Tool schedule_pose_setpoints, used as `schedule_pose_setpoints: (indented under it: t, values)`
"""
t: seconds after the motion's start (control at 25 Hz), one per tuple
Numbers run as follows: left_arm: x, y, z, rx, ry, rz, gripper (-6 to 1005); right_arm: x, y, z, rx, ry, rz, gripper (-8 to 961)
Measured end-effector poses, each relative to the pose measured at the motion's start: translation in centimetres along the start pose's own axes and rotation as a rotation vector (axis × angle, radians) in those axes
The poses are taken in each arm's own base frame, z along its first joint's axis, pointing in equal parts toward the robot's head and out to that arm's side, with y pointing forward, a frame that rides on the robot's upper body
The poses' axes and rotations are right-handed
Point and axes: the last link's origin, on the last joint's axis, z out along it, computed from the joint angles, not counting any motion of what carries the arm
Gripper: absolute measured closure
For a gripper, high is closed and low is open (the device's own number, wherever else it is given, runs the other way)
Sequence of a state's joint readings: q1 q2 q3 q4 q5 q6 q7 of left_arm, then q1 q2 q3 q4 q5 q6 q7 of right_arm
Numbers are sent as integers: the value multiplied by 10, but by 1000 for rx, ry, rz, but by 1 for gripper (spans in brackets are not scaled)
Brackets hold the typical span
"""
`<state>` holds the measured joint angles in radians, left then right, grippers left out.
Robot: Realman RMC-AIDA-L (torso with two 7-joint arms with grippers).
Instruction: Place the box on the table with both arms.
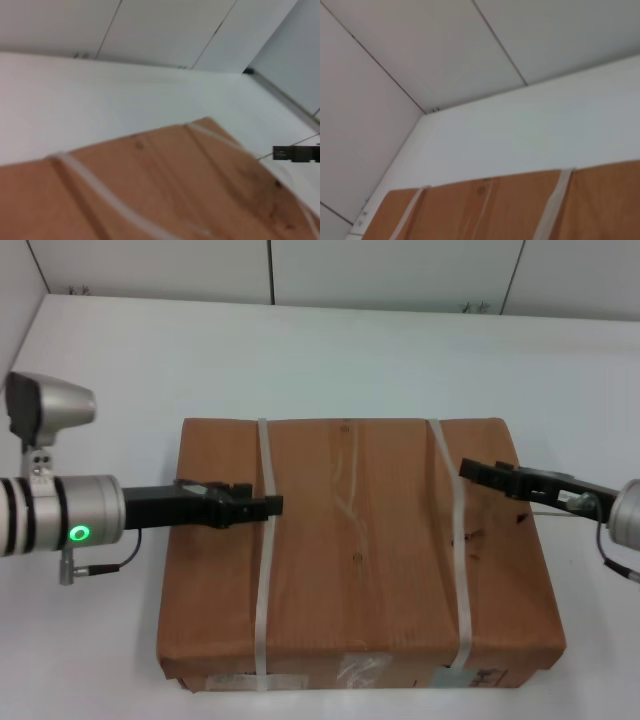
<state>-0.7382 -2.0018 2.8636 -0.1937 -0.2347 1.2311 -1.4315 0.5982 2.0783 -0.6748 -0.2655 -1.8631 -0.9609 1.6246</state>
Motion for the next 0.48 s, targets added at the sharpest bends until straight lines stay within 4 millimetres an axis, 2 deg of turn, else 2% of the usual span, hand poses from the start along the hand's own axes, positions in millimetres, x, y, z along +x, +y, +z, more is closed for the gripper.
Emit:
schedule_pose_setpoints:
  t: [0.12, 0.2, 0.48]
  values:
    - [4, 3, -9, -43, 56, 30, 290, -3, -1, -7, -19, -43, -37, 201]
    - [6, 7, -17, -84, 100, 70, 287, -7, 5, -15, -83, -107, -120, 199]
    - [12, 33, -47, -307, 209, 297, 274, -12, 43, -38, -363, -219, -488, 192]
